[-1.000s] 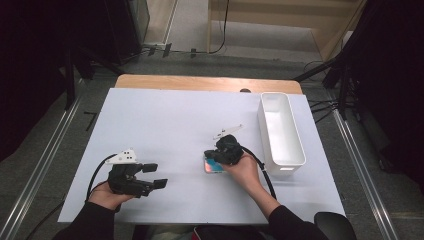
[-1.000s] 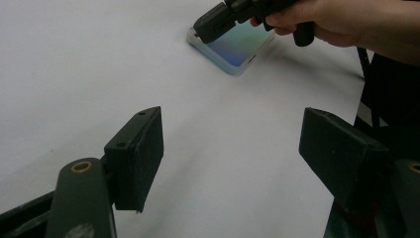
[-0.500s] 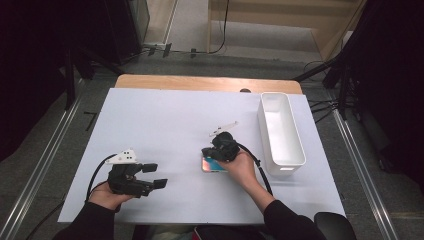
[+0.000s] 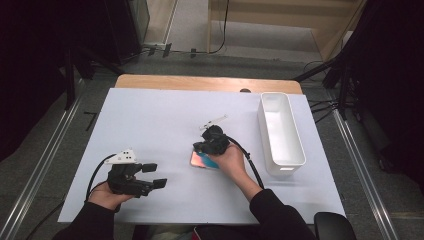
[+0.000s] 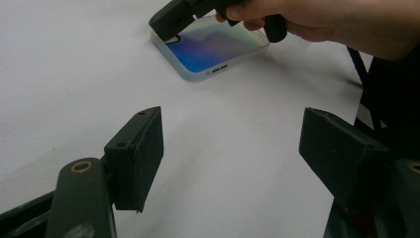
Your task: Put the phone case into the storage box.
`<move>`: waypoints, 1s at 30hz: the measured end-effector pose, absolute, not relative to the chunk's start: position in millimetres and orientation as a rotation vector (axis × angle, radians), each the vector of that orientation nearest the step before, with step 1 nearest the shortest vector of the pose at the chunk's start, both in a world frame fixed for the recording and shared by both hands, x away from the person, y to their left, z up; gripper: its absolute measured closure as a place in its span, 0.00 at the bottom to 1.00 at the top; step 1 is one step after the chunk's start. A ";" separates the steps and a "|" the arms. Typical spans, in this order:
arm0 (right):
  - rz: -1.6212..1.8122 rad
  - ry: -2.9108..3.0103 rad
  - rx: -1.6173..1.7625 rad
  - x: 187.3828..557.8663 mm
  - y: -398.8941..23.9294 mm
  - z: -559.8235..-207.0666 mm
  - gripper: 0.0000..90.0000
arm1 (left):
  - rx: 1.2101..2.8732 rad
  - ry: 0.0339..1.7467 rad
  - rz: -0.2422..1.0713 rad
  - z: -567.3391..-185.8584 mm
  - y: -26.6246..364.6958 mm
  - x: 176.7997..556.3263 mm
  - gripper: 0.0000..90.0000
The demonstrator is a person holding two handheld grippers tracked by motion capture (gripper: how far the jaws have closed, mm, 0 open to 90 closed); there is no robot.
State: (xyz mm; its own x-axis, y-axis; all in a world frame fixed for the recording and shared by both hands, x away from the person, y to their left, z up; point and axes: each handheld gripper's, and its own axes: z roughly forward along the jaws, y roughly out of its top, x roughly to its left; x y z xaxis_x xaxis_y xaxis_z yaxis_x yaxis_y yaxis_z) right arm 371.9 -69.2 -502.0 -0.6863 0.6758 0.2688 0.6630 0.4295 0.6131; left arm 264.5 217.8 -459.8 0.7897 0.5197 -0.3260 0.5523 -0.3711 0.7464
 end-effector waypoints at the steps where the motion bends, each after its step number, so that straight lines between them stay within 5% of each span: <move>1: 1.120 2.641 1.237 371.9 -69.2 -502.0 0.98 | 2.039 0.797 -0.044 -459.8 217.8 264.6 0.28; 30: 1.114 2.567 1.286 407.2 -47.1 -503.2 0.98 | 2.039 0.798 -0.044 -459.6 219.0 265.2 0.28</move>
State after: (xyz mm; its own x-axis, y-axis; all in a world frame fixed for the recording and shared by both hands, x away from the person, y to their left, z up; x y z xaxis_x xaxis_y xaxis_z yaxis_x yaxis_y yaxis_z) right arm 407.2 -47.1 -503.2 -0.6497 0.7178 0.2502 0.6731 0.3903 0.6282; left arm 265.2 219.0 -459.6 0.7896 0.5198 -0.3261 0.5524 -0.3706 0.7467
